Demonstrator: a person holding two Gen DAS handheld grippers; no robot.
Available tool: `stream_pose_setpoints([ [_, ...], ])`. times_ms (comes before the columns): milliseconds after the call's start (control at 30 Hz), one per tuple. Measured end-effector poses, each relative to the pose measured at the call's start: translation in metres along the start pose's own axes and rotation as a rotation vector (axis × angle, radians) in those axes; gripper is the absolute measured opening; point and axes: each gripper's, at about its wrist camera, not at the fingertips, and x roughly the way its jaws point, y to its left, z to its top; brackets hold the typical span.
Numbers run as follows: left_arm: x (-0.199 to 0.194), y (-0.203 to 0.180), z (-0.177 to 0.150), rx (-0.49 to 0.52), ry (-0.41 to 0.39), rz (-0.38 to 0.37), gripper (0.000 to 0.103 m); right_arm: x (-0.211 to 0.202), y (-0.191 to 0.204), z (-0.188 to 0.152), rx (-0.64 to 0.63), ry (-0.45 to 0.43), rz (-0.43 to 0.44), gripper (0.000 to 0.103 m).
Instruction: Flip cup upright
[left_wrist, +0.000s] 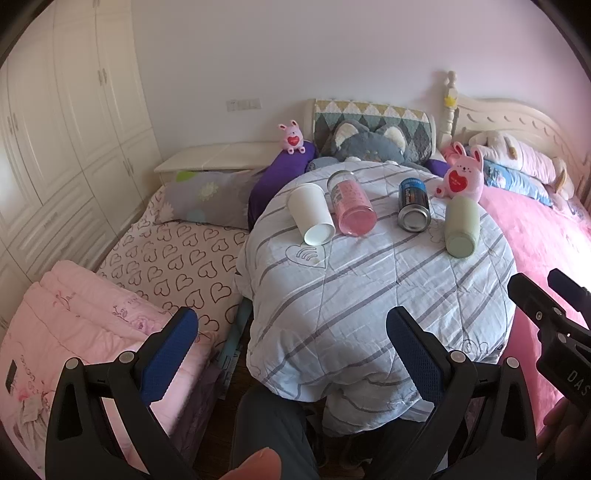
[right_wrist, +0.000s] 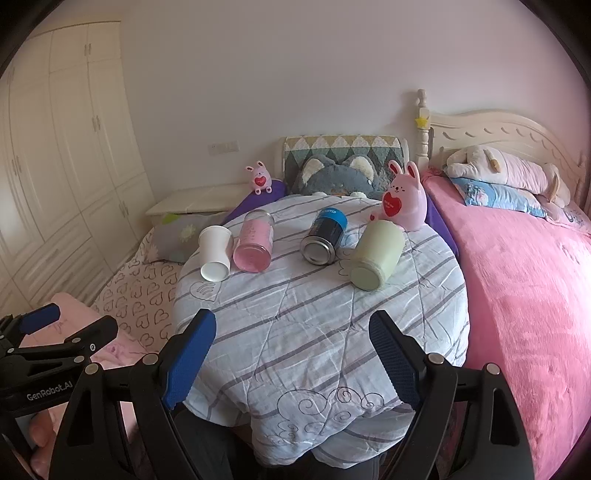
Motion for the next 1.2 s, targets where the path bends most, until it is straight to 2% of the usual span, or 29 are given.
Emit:
stream_pose_setpoints([
  [333,0.013,0.007,0.004,-0.006,0.013,-0.011,0.103,0.005,0.003,0.001,-0.009,0.010,-0.008,0.086],
  [600,0.040,0.019,0.012,-0.007,0.036,-0.011,0.103,0.030,0.019,0.013,-0.045,0.039,-0.020,0.086],
  [833,0.072,0.029,0.026,-0.013,0.053,0.003,0.103,0.080,0.033,0.035,-0.063,0.094,-0.011,0.086],
  [1200,0.150,0.051,0.065,-0.060,0.083,0.059,0.103,0.177,0.054,0.068,-0.124,0.189,-0.002,0.086],
])
